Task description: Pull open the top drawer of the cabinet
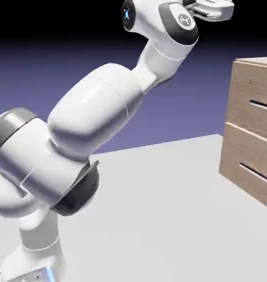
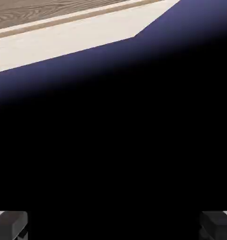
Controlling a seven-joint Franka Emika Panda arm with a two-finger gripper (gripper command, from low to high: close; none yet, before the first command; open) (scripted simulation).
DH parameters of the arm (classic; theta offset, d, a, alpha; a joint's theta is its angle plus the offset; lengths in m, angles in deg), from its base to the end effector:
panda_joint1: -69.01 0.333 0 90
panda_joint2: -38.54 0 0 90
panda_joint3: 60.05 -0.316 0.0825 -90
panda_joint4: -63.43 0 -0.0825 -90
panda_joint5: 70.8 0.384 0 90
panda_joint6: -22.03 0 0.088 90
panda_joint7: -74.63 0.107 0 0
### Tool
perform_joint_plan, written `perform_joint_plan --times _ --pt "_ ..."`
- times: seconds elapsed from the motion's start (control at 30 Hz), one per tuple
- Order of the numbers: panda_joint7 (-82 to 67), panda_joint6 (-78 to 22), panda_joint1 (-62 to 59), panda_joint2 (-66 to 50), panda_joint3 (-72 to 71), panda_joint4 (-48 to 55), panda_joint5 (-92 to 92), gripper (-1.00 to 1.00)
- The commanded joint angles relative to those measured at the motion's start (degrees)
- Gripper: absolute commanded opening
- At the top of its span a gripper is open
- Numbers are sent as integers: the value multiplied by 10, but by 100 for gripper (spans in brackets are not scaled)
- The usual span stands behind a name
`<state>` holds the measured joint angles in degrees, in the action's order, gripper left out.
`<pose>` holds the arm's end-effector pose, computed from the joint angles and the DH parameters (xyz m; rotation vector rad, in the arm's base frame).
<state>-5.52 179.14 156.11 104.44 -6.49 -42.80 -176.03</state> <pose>0.4554 -0.0852 0.7840 0.5300 1.3839 0.9261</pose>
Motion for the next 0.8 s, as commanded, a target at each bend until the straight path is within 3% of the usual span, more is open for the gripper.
perform_joint_plan --times 0.0,0.77 --pt "-25 -3 18 7 11 11 -21 0" --pt "-598 -82 421 162 261 267 -513 0"
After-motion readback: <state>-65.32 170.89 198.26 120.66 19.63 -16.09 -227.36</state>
